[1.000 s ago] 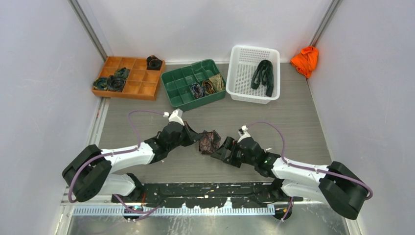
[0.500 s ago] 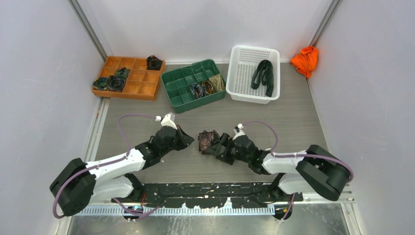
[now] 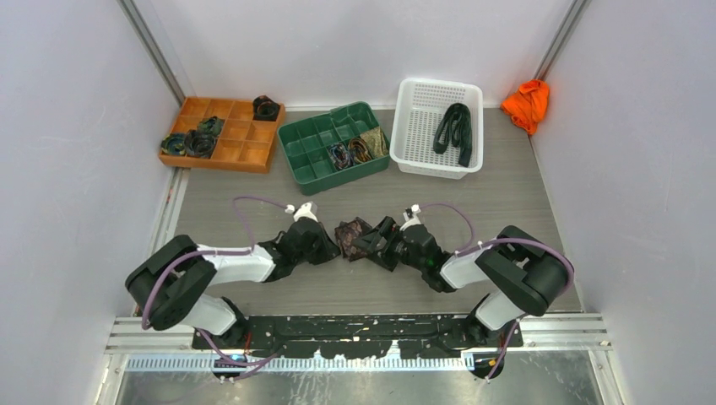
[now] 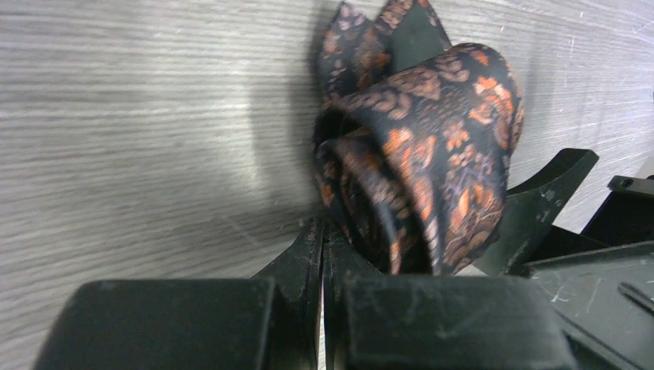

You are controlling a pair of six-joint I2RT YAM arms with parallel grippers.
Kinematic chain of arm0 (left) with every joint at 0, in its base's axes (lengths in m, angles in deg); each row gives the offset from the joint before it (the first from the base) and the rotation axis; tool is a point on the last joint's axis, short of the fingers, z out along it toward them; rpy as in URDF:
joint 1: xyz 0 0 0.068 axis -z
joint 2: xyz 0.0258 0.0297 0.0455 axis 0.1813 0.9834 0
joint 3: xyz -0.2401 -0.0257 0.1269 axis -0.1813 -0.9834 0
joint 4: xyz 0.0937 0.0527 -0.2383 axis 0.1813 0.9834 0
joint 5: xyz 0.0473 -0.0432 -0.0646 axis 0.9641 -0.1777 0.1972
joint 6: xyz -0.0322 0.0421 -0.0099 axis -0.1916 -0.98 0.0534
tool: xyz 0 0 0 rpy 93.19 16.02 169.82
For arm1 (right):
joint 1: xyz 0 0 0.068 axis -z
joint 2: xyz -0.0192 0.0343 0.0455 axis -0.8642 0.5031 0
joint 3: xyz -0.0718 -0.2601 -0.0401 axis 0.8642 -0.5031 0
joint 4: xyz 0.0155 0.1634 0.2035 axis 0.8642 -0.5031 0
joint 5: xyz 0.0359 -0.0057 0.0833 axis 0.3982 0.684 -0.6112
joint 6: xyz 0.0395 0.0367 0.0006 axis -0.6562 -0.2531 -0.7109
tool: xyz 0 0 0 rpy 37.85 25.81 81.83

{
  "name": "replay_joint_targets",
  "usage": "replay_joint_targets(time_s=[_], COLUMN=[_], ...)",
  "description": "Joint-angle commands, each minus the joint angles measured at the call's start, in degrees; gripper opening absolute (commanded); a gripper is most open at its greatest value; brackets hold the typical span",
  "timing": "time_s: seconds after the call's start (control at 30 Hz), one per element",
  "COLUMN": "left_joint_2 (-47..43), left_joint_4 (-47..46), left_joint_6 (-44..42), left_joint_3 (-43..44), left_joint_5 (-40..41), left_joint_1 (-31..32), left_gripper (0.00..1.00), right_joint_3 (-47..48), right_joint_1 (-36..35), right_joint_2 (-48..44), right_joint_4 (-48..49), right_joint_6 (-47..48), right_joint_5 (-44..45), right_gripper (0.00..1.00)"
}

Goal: Roll the ties
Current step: Pick up the tie at the center of the board.

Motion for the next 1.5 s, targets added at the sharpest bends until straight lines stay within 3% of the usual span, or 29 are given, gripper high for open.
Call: replay_joint_targets(time_s=[0.0, 0.47, 0.93, 1.17, 1.47], left_joint_2=[3.46, 8.04, 18.19, 20.54, 20.81], left_joint_4=[-6.85, -8.04, -16.17, -17.51, -16.14], left_joint_6=[-1.58, -4.46, -2.17, -2.8, -4.91], left_joint_3=[4.01, 6.06, 7.68, 8.39, 8.76], left_joint_5=[-1.8, -5.38, -10.53, -12.26, -13.28], left_joint_1=[-0.12, -5.5, -6.77, -8.76, -10.93], left_gripper=[0.0, 0.0, 0.0, 0.0, 0.0], right_joint_3=[-1.47, 3.68, 9.53, 12.71, 16.48], right_joint_1=[1.43, 5.99, 8.53, 9.1, 10.03], right_joint_2=[4.01, 1.24, 18.13, 20.69, 23.28], right_joint_4=[-8.98, -25.93, -12.83, -13.41, -14.08], right_joint_6=[2.9, 7.28, 8.98, 11.87, 15.38], right_joint_5=[3.06, 7.68, -3.61, -5.06, -7.28], right_gripper=[0.88, 0.88, 0.87, 0.86, 0.76])
